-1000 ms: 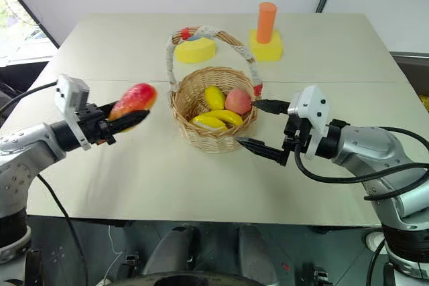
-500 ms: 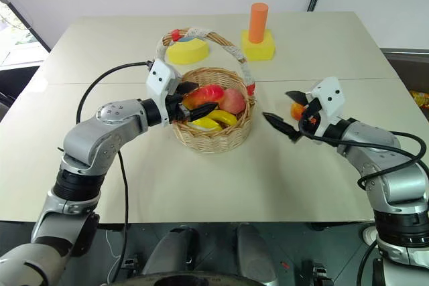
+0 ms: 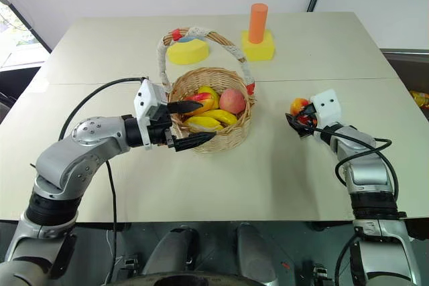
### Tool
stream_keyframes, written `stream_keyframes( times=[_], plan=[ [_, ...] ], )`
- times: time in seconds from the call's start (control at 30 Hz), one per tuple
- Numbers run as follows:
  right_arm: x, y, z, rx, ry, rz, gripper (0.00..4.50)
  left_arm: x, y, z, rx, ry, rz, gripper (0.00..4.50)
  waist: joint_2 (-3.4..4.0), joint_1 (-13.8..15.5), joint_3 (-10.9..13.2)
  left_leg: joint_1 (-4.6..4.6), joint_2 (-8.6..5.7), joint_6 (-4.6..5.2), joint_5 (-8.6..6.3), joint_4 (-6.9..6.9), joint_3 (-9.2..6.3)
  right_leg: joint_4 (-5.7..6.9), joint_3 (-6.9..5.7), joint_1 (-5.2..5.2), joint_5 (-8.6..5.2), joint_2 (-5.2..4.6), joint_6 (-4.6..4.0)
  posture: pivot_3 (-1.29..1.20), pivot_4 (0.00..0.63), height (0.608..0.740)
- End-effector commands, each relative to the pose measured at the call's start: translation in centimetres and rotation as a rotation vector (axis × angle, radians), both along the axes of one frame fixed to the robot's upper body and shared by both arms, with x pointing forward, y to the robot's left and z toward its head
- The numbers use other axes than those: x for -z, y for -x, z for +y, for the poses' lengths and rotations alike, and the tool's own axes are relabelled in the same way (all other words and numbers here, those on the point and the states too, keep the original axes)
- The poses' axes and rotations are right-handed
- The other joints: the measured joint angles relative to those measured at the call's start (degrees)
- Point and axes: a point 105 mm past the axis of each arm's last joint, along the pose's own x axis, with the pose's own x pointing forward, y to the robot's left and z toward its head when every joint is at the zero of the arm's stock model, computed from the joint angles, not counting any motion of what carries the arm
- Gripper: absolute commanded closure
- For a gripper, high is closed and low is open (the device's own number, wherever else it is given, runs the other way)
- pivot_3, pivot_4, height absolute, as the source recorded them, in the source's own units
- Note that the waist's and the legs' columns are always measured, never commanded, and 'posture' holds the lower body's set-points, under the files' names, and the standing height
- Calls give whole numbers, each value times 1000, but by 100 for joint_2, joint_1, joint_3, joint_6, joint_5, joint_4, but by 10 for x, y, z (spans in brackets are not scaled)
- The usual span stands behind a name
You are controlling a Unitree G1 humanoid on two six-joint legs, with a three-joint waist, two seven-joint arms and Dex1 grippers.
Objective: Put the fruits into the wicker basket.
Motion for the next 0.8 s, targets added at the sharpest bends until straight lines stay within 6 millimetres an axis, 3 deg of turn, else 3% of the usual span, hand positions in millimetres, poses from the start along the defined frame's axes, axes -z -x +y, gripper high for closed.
stream_keyframes(
  times=[0.03, 0.1, 0.23, 0.3, 0.4, 0.47, 0.57, 0.8],
  plan=[
    [-17, -4, 2, -15, -18, -68, 1906, -14, 8, 1, 5, 30, -63, 0, 0, 2, 0, 0, 0, 1, -1, 0, 0, 0, 0, 0, 0, 0, 0, 0, 150, 740],
    [-21, -3, 1, -13, -4, -87, 2641, -14, 8, 3, -10, 32, -69, 0, 0, 2, 0, -1, 1, 2, -1, -1, -1, 0, 0, -1, 0, 0, 0, 0, 150, 740],
    [-38, 13, 13, -133, 48, -124, 2662, -13, 5, 19, -89, 35, -103, 0, 2, -2, 1, 0, 2, 2, -1, -1, -1, 0, 0, -2, 0, 1, 0, 0, 150, 740],
    [-51, 36, 34, -314, 60, -134, 2662, -9, 4, 35, -138, 21, -118, 0, 4, -4, 2, -1, 2, 2, -1, -4, -1, 0, 0, -4, -1, 1, -1, 0, 150, 740],
    [-72, 85, 76, -640, -4, -82, 2662, -2, 3, 62, -208, -15, -139, 0, 9, -6, 6, 1, 5, 4, -2, -8, -2, -1, 0, -4, -1, 2, -1, 0, 150, 740],
    [-84, 98, 93, -732, -34, -83, 2662, 0, 1, 76, -244, -20, -144, 0, 5, -13, 8, 5, 7, 5, -3, -8, -3, -2, 0, 1, -1, 2, -1, 0, 150, 740],
    [-97, 99, 120, -794, -38, -120, 2662, 0, -1, 89, -282, -16, -150, 0, 1, -16, 11, 13, 8, 4, -2, -5, -2, -2, -1, 9, 1, 1, -4, 0, 150, 740],
    [-97, 55, 173, -664, -21, -183, 2662, 0, 2, 90, -290, -16, -164, 0, -7, 3, 11, -2, 7, 0, 0, -2, -4, -4, -3, -7, 4, -2, -8, 0, 150, 740]
  ],
)
